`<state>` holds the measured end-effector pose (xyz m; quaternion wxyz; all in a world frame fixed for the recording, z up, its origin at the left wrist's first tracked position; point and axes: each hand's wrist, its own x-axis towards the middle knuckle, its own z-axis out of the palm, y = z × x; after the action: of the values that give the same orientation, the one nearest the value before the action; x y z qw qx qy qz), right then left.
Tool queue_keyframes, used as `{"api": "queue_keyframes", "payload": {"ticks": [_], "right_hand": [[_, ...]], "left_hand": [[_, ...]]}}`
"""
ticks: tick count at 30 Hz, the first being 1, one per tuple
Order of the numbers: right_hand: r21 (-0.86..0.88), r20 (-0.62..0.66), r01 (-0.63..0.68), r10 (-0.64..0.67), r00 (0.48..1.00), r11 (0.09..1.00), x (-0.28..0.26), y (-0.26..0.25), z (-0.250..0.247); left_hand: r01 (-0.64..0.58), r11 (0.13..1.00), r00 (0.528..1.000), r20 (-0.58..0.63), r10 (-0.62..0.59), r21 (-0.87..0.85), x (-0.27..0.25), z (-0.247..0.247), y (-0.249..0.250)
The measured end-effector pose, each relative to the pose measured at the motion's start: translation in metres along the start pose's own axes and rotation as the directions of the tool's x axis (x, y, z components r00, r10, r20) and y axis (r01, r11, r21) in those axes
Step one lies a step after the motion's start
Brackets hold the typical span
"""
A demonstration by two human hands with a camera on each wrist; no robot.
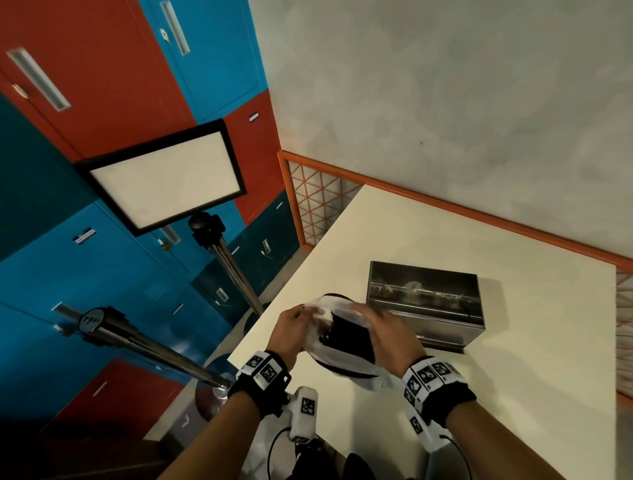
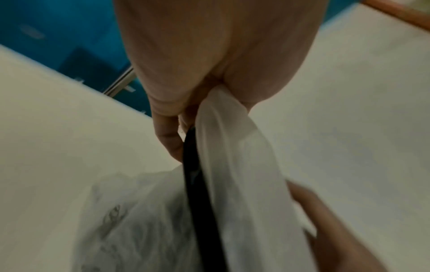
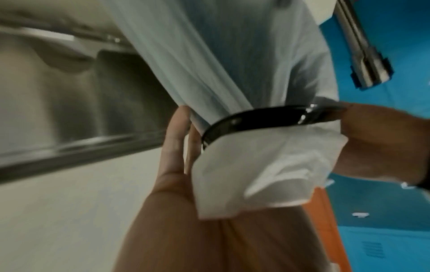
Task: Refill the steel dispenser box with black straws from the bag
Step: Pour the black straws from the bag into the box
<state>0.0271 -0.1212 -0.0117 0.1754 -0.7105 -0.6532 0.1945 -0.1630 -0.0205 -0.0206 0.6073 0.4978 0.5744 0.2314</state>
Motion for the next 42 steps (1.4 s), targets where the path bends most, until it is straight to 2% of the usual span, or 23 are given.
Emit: {"api": "queue_keyframes", "payload": {"ticks": [3, 5, 7, 10, 11, 12, 14, 16, 19, 21, 23, 25, 27, 29, 31, 33, 36, 38, 39, 42], "right_hand": [[0.270, -0.116, -0.113, 0.149, 0.982, 0.956, 0.004, 0.008, -0.001], [0.444, -0.123, -0.183, 0.262, 0.957, 0.877, 0.008, 0.017, 0.004], [0.634, -0.066, -0.262, 0.388, 0.919, 0.727, 0.011, 0.025, 0.010], [0.825, 0.099, -0.380, 0.555, 0.826, 0.418, 0.011, 0.033, 0.015], [0.839, 0.128, -0.396, 0.573, 0.809, 0.373, 0.010, 0.035, 0.018], [0.834, 0.139, -0.411, 0.580, 0.802, 0.368, 0.010, 0.035, 0.020], [0.800, 0.117, -0.420, 0.577, 0.808, 0.427, 0.012, 0.037, 0.027], [0.767, 0.101, -0.431, 0.574, 0.813, 0.475, 0.015, 0.037, 0.030], [0.767, 0.081, -0.424, 0.584, 0.808, 0.481, 0.017, 0.034, 0.023], [0.781, 0.096, -0.422, 0.578, 0.810, 0.461, 0.019, 0.035, 0.021], [0.808, 0.143, -0.440, 0.594, 0.792, 0.392, 0.019, 0.037, 0.025], [0.845, 0.197, -0.456, 0.630, 0.751, 0.279, 0.018, 0.038, 0.030], [0.881, 0.243, -0.445, 0.656, 0.715, 0.159, 0.017, 0.035, 0.033], [0.906, 0.306, -0.422, 0.644, 0.701, 0.029, 0.013, 0.031, 0.032], [0.910, 0.348, -0.411, 0.623, 0.700, -0.046, 0.010, 0.029, 0.033], [0.906, 0.357, -0.422, 0.614, 0.704, -0.043, 0.008, 0.028, 0.036], [0.893, 0.352, -0.450, 0.618, 0.703, 0.004, 0.008, 0.028, 0.040], [0.880, 0.329, -0.468, 0.607, 0.724, 0.080, 0.007, 0.029, 0.041], [0.862, 0.291, -0.474, 0.592, 0.752, 0.180, 0.008, 0.029, 0.039], [0.646, 0.200, -0.447, 0.427, 0.882, 0.619, 0.004, 0.018, 0.019]], "left_hand": [[0.121, 0.975, 0.991, 0.084, -0.107, -0.184, -0.007, 0.001, -0.003], [0.165, 0.950, 0.981, 0.139, -0.131, -0.264, -0.009, 0.001, -0.009], [0.199, 0.931, 0.973, 0.171, -0.152, -0.306, -0.007, 0.002, -0.014], [0.281, 0.907, 0.952, 0.210, -0.223, -0.312, -0.001, 0.003, -0.023], [0.302, 0.901, 0.947, 0.202, -0.248, -0.310, 0.001, 0.003, -0.026], [0.316, 0.897, 0.945, 0.183, -0.270, -0.308, 0.005, 0.003, -0.030], [0.305, 0.912, 0.952, 0.122, -0.282, -0.273, 0.011, 0.003, -0.032], [0.253, 0.949, 0.967, 0.073, -0.243, -0.190, 0.011, 0.004, -0.028], [0.166, 0.986, 0.986, 0.026, -0.165, -0.029, 0.008, 0.005, -0.018], [0.049, 0.999, 0.995, 0.090, -0.050, 0.012, 0.005, 0.004, -0.011], [-0.033, 0.999, 0.981, 0.195, 0.027, 0.031, 0.003, 0.005, -0.005], [-0.057, 0.995, 0.961, 0.274, 0.033, 0.079, -0.001, 0.008, -0.001], [-0.081, 0.990, 0.957, 0.287, 0.044, 0.117, -0.003, 0.010, -0.001], [-0.113, 0.982, 0.961, 0.269, 0.069, 0.149, -0.002, 0.010, -0.001], [-0.105, 0.983, 0.966, 0.250, 0.065, 0.148, -0.001, 0.012, -0.001], [-0.083, 0.983, 0.973, 0.225, 0.044, 0.167, 0.002, 0.013, -0.003], [-0.095, 0.950, 0.983, 0.178, 0.043, 0.297, 0.010, 0.017, -0.006], [-0.090, 0.919, 0.991, 0.125, 0.045, 0.385, 0.016, 0.018, -0.010], [-0.077, 0.909, 0.995, 0.092, 0.043, 0.409, 0.020, 0.018, -0.013], [0.015, 0.926, 1.000, 0.003, -0.017, 0.377, 0.030, 0.016, -0.025]]}}
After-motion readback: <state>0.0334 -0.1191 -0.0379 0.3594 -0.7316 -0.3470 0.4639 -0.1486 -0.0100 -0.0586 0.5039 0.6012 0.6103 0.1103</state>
